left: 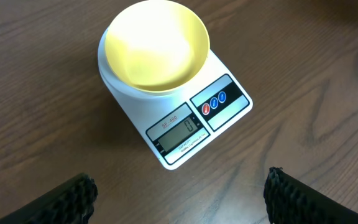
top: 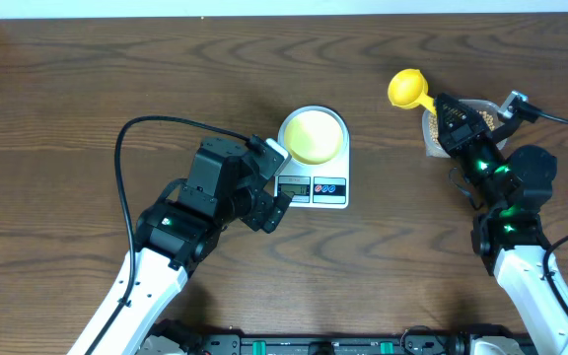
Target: Scoop item into bowl and weigh 50g on scale
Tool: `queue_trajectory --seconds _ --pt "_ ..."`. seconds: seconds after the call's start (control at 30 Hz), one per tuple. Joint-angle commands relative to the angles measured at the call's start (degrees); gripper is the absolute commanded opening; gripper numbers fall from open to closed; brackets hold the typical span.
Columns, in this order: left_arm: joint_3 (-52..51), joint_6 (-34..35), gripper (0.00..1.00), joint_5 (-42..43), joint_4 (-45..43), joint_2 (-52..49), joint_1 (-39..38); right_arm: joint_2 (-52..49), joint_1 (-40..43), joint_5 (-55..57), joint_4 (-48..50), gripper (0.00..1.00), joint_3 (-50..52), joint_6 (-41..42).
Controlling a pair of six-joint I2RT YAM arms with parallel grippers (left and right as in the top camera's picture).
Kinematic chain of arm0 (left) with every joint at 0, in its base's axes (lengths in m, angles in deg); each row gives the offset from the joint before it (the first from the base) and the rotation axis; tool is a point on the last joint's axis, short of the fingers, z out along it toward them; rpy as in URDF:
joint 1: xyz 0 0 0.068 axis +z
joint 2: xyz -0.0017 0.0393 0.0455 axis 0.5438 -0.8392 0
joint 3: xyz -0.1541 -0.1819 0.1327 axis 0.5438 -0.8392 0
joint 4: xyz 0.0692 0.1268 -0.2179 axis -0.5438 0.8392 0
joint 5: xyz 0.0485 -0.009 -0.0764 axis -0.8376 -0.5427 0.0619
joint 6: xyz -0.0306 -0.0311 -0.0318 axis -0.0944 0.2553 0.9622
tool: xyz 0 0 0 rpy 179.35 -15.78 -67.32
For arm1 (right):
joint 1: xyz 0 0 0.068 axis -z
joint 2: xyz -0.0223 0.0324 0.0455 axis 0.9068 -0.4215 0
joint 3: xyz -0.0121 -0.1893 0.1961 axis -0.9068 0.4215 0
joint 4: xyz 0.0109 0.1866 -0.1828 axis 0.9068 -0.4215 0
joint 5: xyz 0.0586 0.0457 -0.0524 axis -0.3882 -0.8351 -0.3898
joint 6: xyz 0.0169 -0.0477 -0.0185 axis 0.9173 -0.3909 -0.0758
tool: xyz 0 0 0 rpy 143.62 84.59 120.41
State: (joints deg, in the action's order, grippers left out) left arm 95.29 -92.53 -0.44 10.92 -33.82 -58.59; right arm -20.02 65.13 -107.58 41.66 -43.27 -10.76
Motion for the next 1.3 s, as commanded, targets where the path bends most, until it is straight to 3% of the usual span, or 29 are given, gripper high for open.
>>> queue_trajectory --seconds 0.0,1.27 --pt "-0.20 -0.52 0.88 0.68 -0.20 0.00 0.26 -0.13 0.28 -0.28 0.15 0.01 -0.81 -1.25" --pt "-1.22 -1.16 0.88 1.09 -0.20 -0.11 3.56 -0.13 0.28 0.37 0.11 0.01 -0.81 -2.73"
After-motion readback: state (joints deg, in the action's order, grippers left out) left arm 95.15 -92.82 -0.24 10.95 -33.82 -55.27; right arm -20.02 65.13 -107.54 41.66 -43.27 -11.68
